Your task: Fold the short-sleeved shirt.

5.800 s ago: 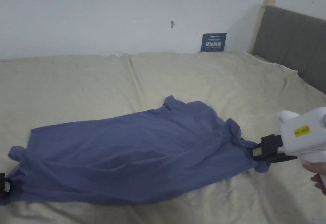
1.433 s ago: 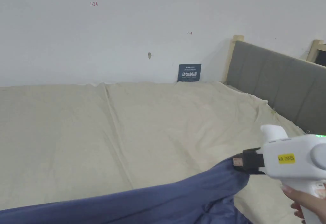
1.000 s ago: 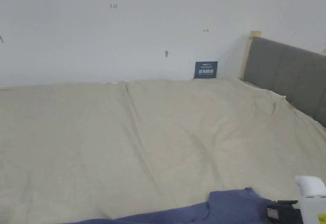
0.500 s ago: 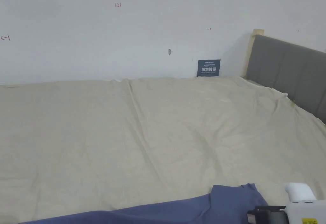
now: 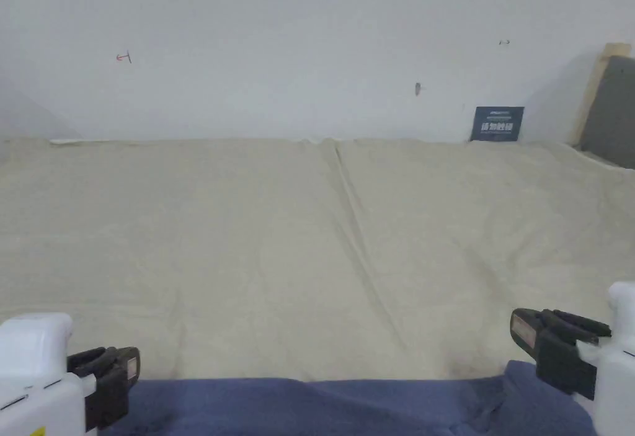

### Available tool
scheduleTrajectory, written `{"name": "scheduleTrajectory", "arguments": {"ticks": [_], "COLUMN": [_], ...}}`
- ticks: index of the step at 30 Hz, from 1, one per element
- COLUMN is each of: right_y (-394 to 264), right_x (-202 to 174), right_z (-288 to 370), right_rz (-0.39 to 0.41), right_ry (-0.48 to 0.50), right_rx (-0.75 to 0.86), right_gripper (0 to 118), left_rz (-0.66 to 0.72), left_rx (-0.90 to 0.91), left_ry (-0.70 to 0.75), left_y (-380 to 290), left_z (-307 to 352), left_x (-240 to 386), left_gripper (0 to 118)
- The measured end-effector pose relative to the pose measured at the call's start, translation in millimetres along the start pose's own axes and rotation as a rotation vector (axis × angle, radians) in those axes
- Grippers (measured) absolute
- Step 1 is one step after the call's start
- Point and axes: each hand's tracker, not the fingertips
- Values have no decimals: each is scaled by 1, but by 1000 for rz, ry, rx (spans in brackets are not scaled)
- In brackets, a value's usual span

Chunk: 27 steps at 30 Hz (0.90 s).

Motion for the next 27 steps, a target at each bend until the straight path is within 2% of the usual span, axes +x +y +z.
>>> {"name": "scheduleTrajectory", "arguments": {"ticks": [3, 5, 7, 8, 11, 12, 13, 14, 15, 16, 17, 18, 22, 25, 27], "right_y": [0, -2, -2, -3, -1, -2, -4, 0, 0, -1, -3, 1, -1, -2, 1], "right_x": [-9, -14, -12, -12, -9, -8, -8, -9, -11, -12, -14, -16, -24, -30, -33], "right_z": [-7, -10, -10, -10, -8, -10, -10, -7, -7, -8, -9, -7, -14, -18, -19], "right_rz": [-44, -45, -39, -37, -57, -71, -81, -82, -78, -68, -60, -54, -43, -47, -64], "right_ry": [76, 79, 77, 76, 80, 87, 91, 90, 85, 77, 73, 72, 78, 96, 119], "right_rx": [-19, -30, -35, -38, -66, -81, -85, -86, -92, -98, -104, -110, -140, -156, -165], "right_gripper": [0, 0, 0, 0, 0, 0, 0, 0, 0, 0, 0, 0, 0, 0, 0], "left_rz": [18, 16, 53, 103, 372, 442, 500, 518, 550, 557, 584, 627, 830, 910, 912], "left_rx": [-13, -22, -111, -172, -344, -386, -396, -416, -447, -493, -518, -463, -513, -547, -556], "left_ry": [-29, -23, -67, -118, -293, -331, -347, -355, -385, -413, -432, -471, -606, -713, -774], "left_y": [-2, 4, 12, 13, 4, -3, -11, -15, -23, -30, -36, -41, -67, -79, -76], "left_z": [8, 7, -5, -15, -53, -65, -75, -83, -88, -97, -103, -113, -142, -153, -154], "left_x": [-2, -10, -32, -47, -100, -118, -132, -142, -146, -151, -153, -156, -163, -165, -155], "left_gripper": [0, 0, 0, 0, 0, 5, 23, 54, 103, 118, 117, 117, 118, 118, 118]}}
